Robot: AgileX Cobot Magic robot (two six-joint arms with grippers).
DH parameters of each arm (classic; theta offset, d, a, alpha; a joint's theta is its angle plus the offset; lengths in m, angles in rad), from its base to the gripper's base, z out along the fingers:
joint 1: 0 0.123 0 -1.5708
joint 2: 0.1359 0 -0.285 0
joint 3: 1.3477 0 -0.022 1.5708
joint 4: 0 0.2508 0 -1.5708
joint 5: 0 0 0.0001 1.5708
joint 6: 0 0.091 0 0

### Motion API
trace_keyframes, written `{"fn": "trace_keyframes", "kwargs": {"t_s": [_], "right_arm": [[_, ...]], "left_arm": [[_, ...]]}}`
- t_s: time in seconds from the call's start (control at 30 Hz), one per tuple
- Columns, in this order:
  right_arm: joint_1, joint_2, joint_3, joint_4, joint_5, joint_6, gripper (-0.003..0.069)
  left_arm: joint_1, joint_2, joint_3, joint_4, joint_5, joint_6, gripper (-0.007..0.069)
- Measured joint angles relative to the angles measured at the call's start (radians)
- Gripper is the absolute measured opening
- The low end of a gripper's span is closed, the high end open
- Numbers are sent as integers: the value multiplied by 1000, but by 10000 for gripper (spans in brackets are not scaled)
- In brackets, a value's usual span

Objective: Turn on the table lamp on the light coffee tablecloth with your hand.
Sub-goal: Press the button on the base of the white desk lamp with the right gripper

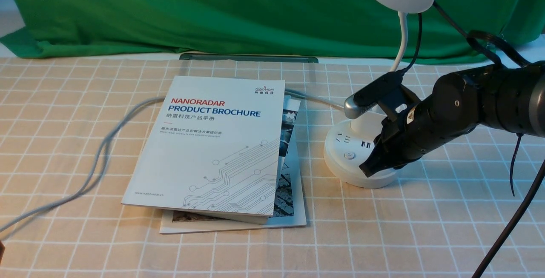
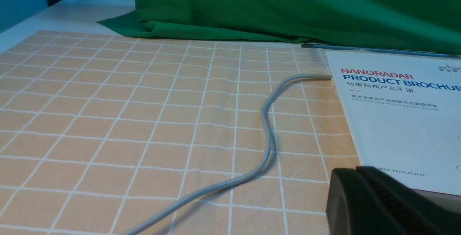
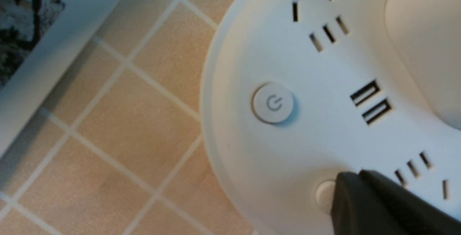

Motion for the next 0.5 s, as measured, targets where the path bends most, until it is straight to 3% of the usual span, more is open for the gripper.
{"fn": "trace_keyframes", "kwargs": {"t_s": [0.5], "right_arm": [[19,21,-7,0,-5,0,57]], "left_arm": [[0,0,0,0,0,0,21]]}}
